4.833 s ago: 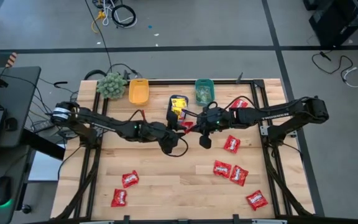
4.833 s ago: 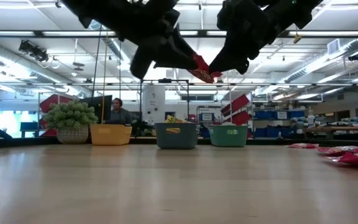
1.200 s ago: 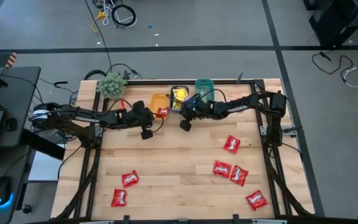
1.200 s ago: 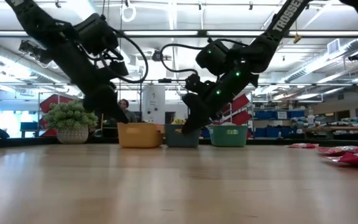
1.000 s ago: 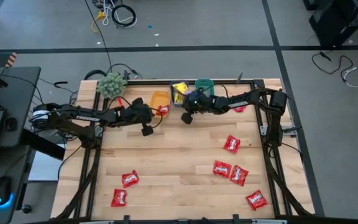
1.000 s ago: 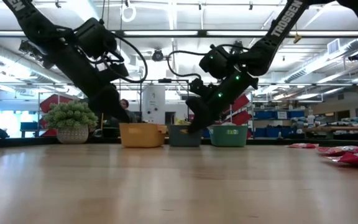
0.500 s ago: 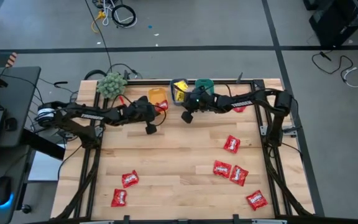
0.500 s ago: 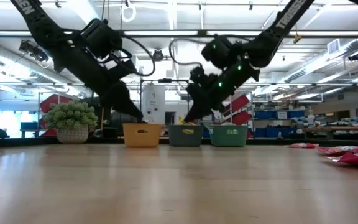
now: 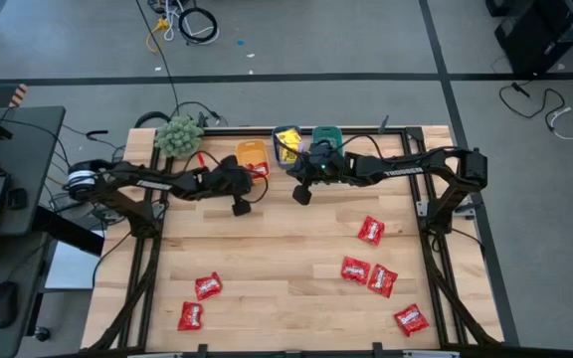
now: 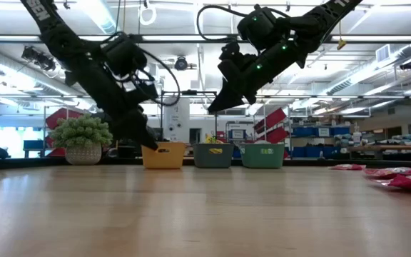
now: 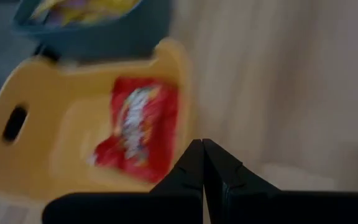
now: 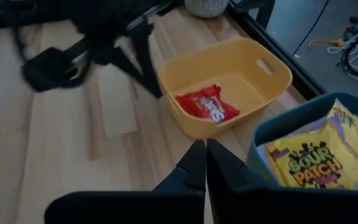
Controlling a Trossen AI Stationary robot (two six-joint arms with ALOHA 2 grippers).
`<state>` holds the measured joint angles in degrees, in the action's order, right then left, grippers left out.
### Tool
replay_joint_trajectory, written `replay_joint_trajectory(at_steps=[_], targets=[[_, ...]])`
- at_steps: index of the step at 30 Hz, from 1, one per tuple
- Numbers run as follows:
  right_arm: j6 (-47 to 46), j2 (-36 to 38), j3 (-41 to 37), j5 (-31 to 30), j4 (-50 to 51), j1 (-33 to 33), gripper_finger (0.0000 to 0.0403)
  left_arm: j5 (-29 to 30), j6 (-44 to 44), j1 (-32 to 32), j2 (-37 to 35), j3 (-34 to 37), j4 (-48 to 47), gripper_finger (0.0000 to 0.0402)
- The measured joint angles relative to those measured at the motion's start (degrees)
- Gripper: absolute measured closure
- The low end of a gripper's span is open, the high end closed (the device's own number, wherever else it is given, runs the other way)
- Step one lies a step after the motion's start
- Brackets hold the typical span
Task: Sort candy
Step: Adjust the bins
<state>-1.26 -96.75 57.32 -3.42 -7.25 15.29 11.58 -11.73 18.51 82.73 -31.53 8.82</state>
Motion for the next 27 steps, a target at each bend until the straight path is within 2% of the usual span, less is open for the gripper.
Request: replay_joint_trajectory(at_steps=[9, 15, 27], targets=[[0.06, 0.01, 0.0, -0.02, 2.61, 0.04, 0.0401, 1.26, 0.14, 7.58, 2.07, 0.02, 2.88, 0.0401], [4.29, 0.24, 0.0, -0.26, 6.72, 2.35, 0.0401, -1.88, -1.32, 10.42, 2.07, 0.02, 4.66, 0.0401], [7.04, -10.83, 3.11, 1.84, 5.76, 9.76, 0.0402, -4.84, -2.69, 11.77, 2.04, 0.02, 7.01, 0.0401]])
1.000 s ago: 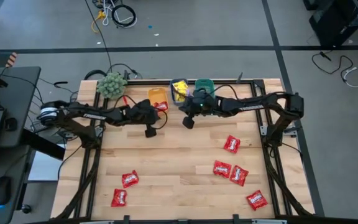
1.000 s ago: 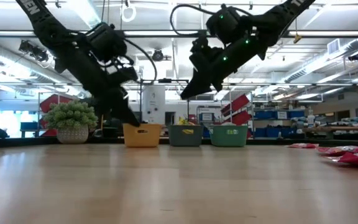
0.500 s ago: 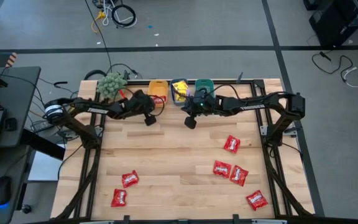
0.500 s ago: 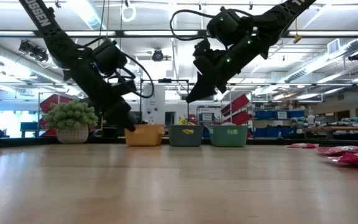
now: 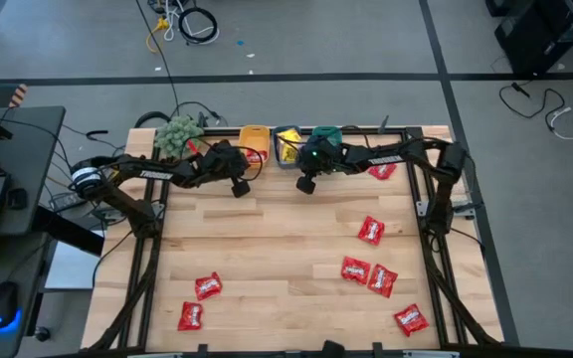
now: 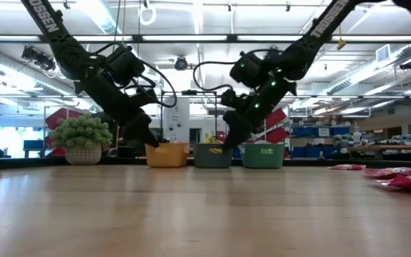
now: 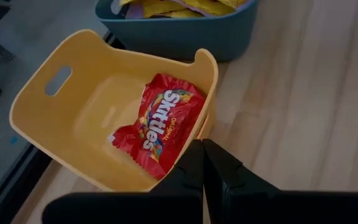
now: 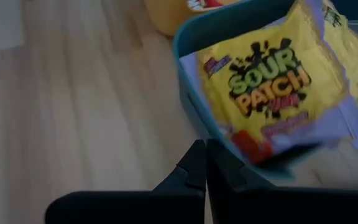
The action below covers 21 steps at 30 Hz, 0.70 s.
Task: Sort candy
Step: Adjust the bins, then put the red candy pack into the yellow bin
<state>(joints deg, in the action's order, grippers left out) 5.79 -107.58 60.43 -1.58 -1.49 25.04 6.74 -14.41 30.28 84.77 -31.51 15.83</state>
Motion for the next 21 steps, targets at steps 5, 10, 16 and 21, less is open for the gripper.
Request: replay_joint_trajectory(at_steps=[5, 10, 16, 21], targets=[[-0.09, -3.48, 3.93, 1.51, -0.42, 0.37, 0.0402, 0.0, 0.07, 0.0, 0.0, 0.0, 0.17, 0.0401], [-0.2, -3.37, 6.22, 2.66, -0.24, -0.04, 0.0402, 0.0, 1.37, -0.02, -0.13, 0.0, 0.09, 0.0401], [0.52, 6.75, 5.62, 0.4, 11.55, -1.07, 0.0402, -2.15, 1.62, -1.92, -2.66, 0.02, -1.09, 0.0401], [0.08, 16.22, 0.22, -2.28, 21.71, -0.93, 0.0402, -3.57, 2.9, -4.13, -6.77, 0.02, -1.22, 0.0401]])
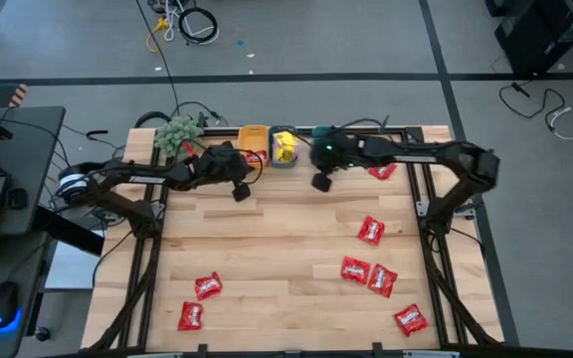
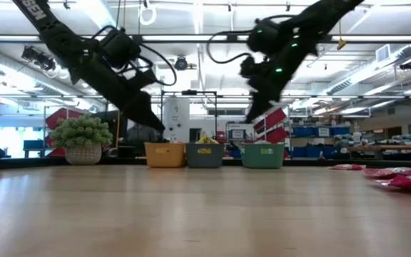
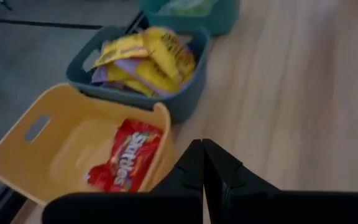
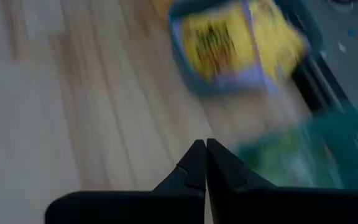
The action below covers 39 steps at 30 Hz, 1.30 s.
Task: Sort candy
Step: Put the red candy pack into the yellow bin
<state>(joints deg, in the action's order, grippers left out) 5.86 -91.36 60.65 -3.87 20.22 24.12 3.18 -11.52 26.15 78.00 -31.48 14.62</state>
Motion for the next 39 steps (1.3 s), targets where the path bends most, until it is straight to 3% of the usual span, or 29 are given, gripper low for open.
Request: replay_joint_trajectory(at_steps=[5, 10, 17, 22, 27, 33, 39], targets=[[-4.67, 7.45, -10.74, -4.09, 5.83, 3.5, 0.0393, -5.96, 2.59, -2.62, -4.08, 2.09, 4.01, 0.0401], [-6.79, 10.15, -19.86, -6.8, 5.37, 7.78, 0.034, -9.87, 5.76, -4.15, -6.69, 5.05, 9.51, 0.0401], [-8.19, 8.1, -22.87, -13.46, 6.9, 13.05, 0.0252, -9.92, 7.23, -4.96, -6.98, 7.52, 10.62, 0.0401], [-8.76, 6.17, -22.84, -14.65, 8.6, 15.43, 0.0235, -9.92, 7.27, -4.96, -6.98, 7.52, 10.27, 0.0401], [-8.71, 4.23, -22.52, -14.05, 8.41, 16.9, 0.0262, -9.92, 7.25, -4.96, -6.98, 7.52, 9.95, 0.0401], [-7.2, 4.79, -22.71, -12.52, 8.14, 16.32, 0.0386, -9.69, 8.15, -4.96, -6.99, 7.52, 12.35, 0.0401], [-8.12, 10.04, -21.0, -11.28, 10.09, 12.12, 0.04, -9.68, 8.35, -4.96, -7.02, 6.87, 15.88, 0.0401]])
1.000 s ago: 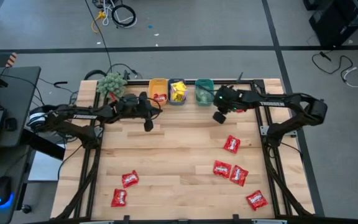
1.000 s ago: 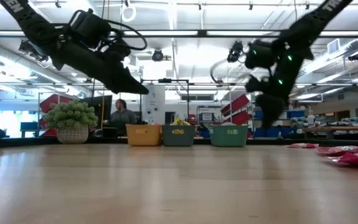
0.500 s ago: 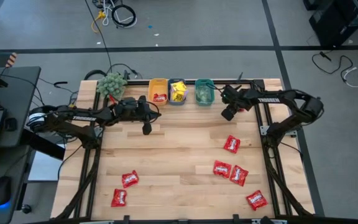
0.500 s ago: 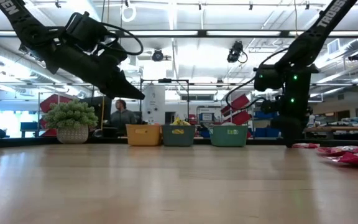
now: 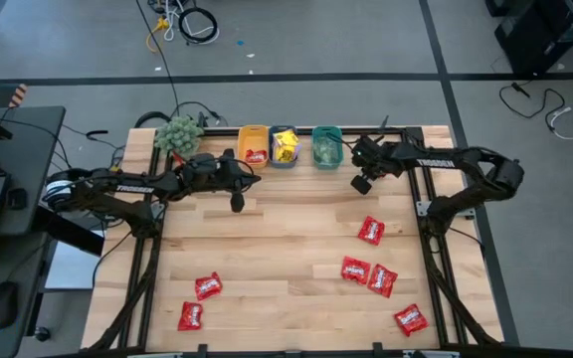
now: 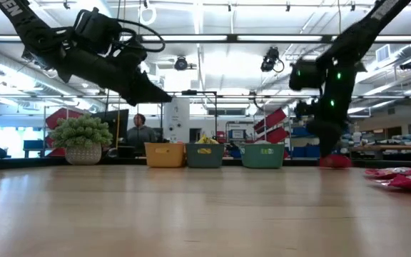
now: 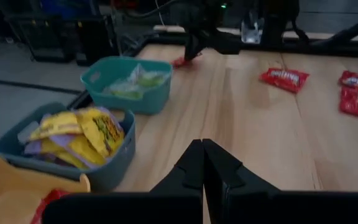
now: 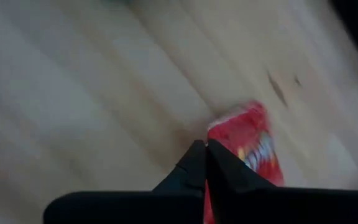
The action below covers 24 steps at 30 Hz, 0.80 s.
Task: Sort candy
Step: Put the red candy pack into the yellow bin
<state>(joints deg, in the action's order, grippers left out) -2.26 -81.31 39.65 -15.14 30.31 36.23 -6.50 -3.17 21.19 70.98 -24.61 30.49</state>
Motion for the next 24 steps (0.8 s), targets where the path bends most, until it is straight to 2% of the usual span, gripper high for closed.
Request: replay_joint_trajectory(at_steps=[6, 11, 18, 24], targets=[[-2.31, 8.48, 2.8, 5.55, -1.25, -8.66, 0.0402, -2.77, -1.35, -0.03, 0.0, -2.31, -0.02, 0.0393], [-2.76, 13.5, 3.45, 9.65, -10.42, -17.16, 0.0402, -5.64, -1.39, -2.46, 0.0, -4.18, 0.03, 0.0339], [-1.84, 13.57, 3.47, 10.89, -24.87, -26.64, 0.0403, -6.19, -0.73, -7.62, 1.41, -8.29, 0.01, 0.0249], [-0.26, 12.6, 3.47, 10.61, -31.79, -30.3, 0.0403, -5.99, -0.83, -9.8, 6.19, -14.54, -3.25, 0.0205]])
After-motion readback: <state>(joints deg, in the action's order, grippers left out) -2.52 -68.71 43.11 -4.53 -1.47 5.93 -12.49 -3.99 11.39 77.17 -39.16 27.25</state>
